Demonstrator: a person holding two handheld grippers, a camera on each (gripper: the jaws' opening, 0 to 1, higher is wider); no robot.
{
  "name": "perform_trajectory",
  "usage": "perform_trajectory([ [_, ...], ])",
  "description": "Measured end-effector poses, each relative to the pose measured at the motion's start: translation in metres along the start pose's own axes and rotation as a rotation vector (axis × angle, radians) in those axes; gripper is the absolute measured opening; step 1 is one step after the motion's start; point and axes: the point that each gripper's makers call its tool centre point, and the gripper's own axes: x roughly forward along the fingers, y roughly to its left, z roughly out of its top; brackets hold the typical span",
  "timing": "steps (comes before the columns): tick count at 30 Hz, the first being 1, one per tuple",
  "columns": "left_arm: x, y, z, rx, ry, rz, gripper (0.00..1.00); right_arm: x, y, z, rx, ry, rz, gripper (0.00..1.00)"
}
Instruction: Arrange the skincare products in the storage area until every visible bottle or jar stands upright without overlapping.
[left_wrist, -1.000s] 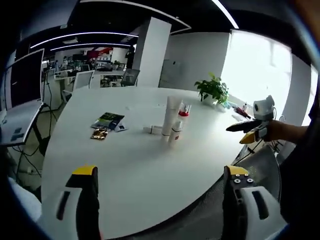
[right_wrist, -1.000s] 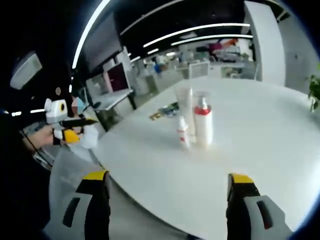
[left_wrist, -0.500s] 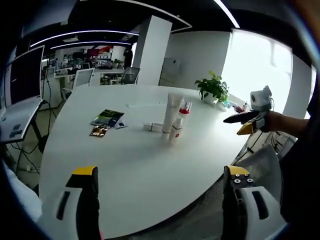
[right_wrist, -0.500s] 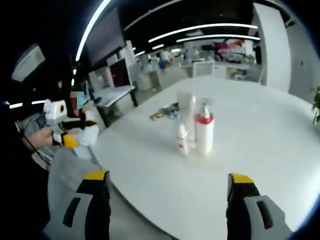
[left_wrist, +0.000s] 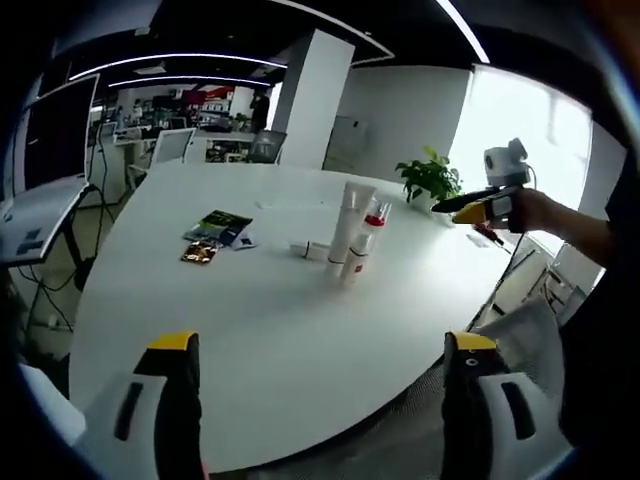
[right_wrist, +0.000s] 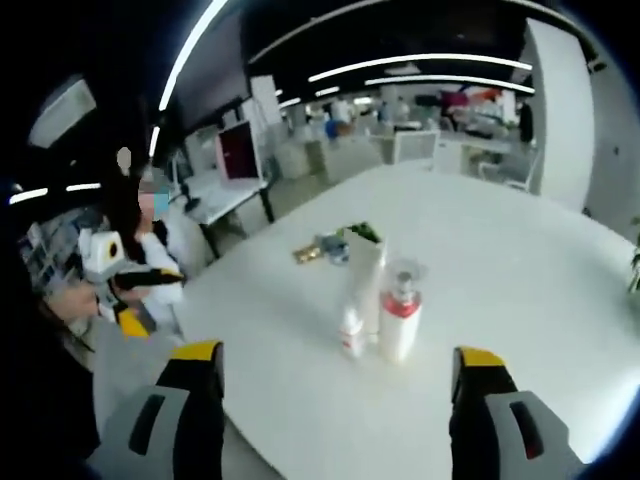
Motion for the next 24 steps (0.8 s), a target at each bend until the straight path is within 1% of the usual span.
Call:
perform_trajectory([
  [2, 0.000, 0.001, 0.001, -0.002, -0.008, 0.003, 0.96, 0.005, -0.001, 0.012, -0.035, 0.016, 0.003, 0.94],
  [5, 0.002, 0.003, 0.000, 0.005, -0.006, 0.015, 0.96, 0.012, 0.001, 0.026, -0.059, 0.031, 0.018, 0.94],
  [6, 0.003, 0.004, 0.000, 0.012, -0.005, 0.019, 0.95, 0.015, 0.000, 0.030, -0.061, 0.039, 0.023, 0.93],
  [7, 0.003, 0.004, 0.000, 0.014, -0.003, 0.020, 0.95, 0.018, 0.000, 0.032, -0.036, 0.071, 0.022, 0.92],
  [8, 0.004, 0.004, 0.000, 0.003, -0.001, 0.017, 0.96, 0.020, 0.000, 0.037, -0.039, 0.074, 0.029, 0.91],
  [10, 0.005, 0.003, 0.002, -0.019, -0.017, 0.007, 0.96, 0.026, 0.003, 0.045, -0.059, 0.100, 0.041, 0.90],
  [12, 0.006, 0.004, 0.003, -0.024, -0.021, 0.006, 0.96, 0.032, 0.003, 0.054, -0.128, 0.131, 0.046, 0.90],
  [14, 0.008, 0.005, 0.002, -0.024, -0.021, 0.007, 0.95, 0.039, 0.000, 0.060, -0.163, 0.172, 0.036, 0.89],
  [17, 0.014, 0.006, 0.001, -0.030, -0.013, 0.005, 0.95, 0.049, -0.001, 0.072, -0.154, 0.191, 0.044, 0.85],
  [18, 0.015, 0.006, 0.000, -0.033, -0.014, 0.002, 0.95, 0.054, -0.001, 0.080, -0.153, 0.189, 0.049, 0.85],
  [20, 0.018, 0.007, 0.000, -0.047, -0.013, 0.001, 0.95, 0.062, -0.001, 0.091, -0.158, 0.197, 0.061, 0.84],
  [22, 0.020, 0.008, 0.000, -0.061, -0.019, 0.000, 0.95, 0.070, -0.002, 0.094, -0.181, 0.222, 0.070, 0.84],
  [23, 0.021, 0.008, 0.001, -0.068, -0.021, -0.002, 0.95, 0.075, -0.004, 0.093, -0.196, 0.254, 0.074, 0.84],
  [24, 0.023, 0.008, 0.000, -0.075, -0.022, -0.006, 0.95, 0.079, -0.006, 0.093, -0.204, 0.272, 0.074, 0.83],
])
